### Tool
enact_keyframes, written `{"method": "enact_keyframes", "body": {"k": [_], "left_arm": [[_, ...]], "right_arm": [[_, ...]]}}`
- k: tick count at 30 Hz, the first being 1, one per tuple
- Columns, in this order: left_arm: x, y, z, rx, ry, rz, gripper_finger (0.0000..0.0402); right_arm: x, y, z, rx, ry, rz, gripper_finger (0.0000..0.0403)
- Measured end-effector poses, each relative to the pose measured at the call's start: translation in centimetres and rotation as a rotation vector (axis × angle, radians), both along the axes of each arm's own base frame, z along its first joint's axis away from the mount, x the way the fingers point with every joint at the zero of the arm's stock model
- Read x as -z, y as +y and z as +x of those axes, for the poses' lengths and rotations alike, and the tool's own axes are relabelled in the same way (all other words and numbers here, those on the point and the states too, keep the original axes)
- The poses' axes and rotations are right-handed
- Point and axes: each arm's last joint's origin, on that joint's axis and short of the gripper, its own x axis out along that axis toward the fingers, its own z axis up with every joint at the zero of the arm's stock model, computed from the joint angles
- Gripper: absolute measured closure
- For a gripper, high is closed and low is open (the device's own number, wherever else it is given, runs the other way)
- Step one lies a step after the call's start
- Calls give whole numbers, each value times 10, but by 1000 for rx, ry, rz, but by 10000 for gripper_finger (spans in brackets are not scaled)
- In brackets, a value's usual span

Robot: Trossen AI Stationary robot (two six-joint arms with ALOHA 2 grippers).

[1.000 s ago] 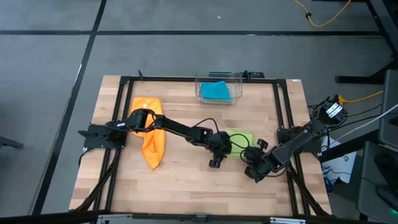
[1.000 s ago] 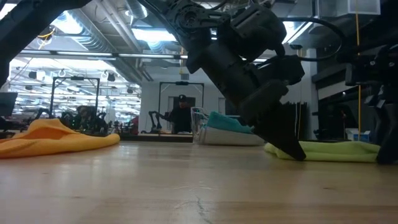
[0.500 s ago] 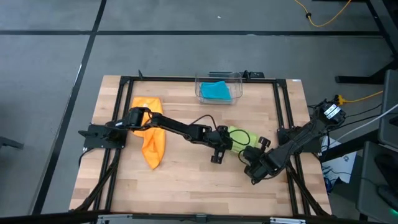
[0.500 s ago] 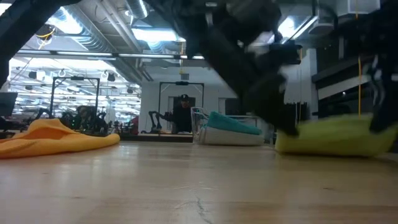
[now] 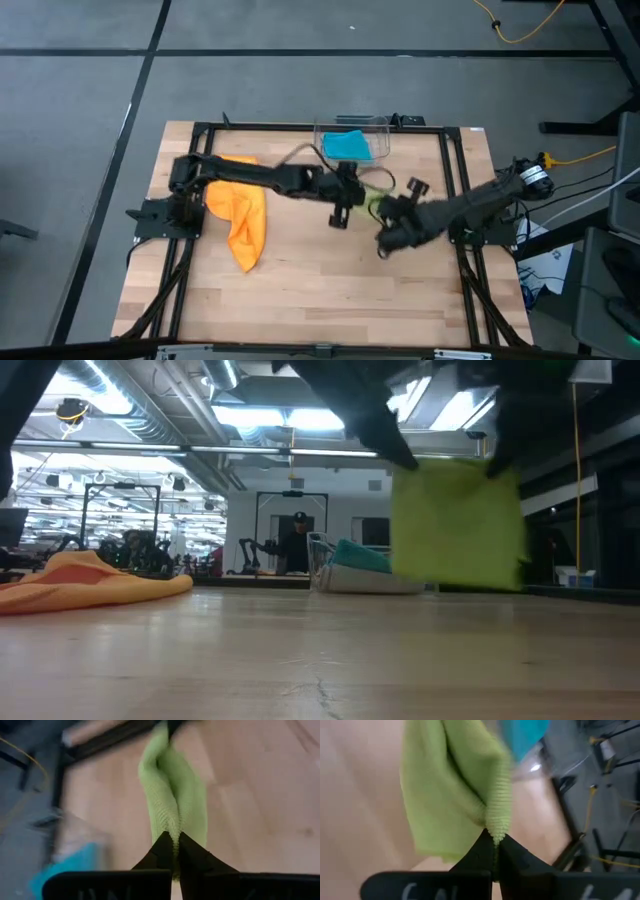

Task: Fold microfiber towels
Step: Put the green microfiber towel into the transparent bin

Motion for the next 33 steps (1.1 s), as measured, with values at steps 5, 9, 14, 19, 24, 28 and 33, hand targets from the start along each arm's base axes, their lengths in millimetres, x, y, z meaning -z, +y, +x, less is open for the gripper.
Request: {"method": "enact_keyframes", "body": {"k": [5, 9, 14, 19, 24, 28, 33], "left_arm": [[-42, 39, -26, -45, -38, 58, 401], [-65, 72, -45, -85, -64, 121, 401], [-71, 119, -62, -145, -51, 178, 401], [-67, 167, -77, -172, -47, 160, 401], [-68, 203, -96, -184, -99, 108, 401], [-63, 222, -100, -191, -120, 88, 401], [-31, 237, -88, -181, -70, 69, 401]], "right_arm": [[-35, -42, 24, -20, 7, -80, 397], [-65, -85, 41, -27, -27, -116, 397], [-82, -147, 58, -106, -101, -88, 397], [-84, -210, 61, -174, -180, -54, 397], [-57, -261, 68, -198, -123, -45, 397], [-29, -291, 79, -216, -80, -53, 397], [-29, -312, 79, -198, -96, -49, 397]]}}
